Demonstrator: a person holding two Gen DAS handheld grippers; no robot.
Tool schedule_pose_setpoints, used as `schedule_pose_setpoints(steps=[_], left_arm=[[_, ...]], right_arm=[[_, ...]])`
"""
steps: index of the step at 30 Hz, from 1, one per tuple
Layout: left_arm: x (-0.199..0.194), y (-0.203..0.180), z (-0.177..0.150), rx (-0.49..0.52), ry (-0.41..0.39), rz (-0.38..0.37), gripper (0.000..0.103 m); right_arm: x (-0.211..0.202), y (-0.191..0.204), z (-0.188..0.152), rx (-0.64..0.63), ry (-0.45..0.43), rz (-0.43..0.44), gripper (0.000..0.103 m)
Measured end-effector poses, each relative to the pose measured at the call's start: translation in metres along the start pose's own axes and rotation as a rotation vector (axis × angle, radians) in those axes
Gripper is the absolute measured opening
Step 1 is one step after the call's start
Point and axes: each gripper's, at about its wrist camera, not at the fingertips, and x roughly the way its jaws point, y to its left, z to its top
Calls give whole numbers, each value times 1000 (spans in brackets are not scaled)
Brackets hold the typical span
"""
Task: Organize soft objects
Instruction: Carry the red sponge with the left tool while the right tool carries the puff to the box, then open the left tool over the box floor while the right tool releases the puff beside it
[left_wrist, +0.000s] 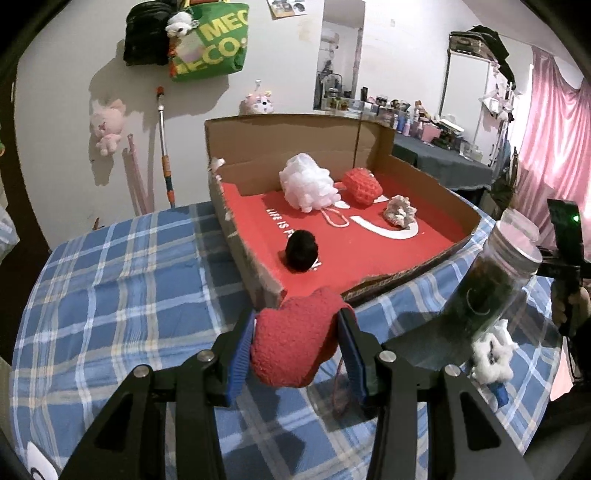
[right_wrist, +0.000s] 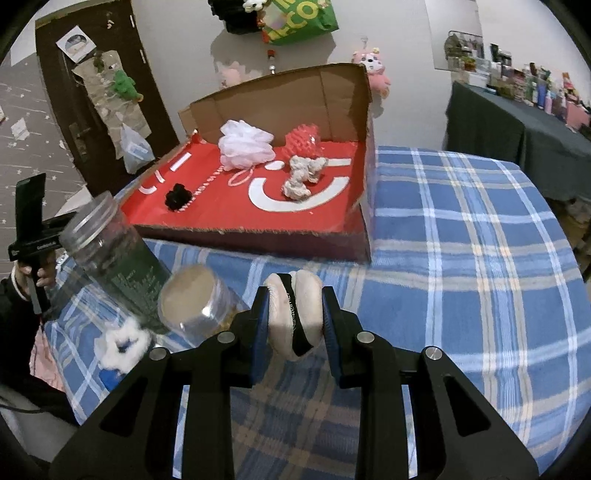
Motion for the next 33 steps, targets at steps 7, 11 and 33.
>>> schedule_pose_setpoints(steps=[7,11,33], left_arm=[[2,-8,19,14,-11,-39,47],[7,-15,34,22,-18,-51,47],[152,-44,131,-5,262,-71,47]], right_arm=[[4,3,22,-38,-12,55,26],[11,11,39,-69,-11,82,26],[147,56,164,-253,190,110,26]])
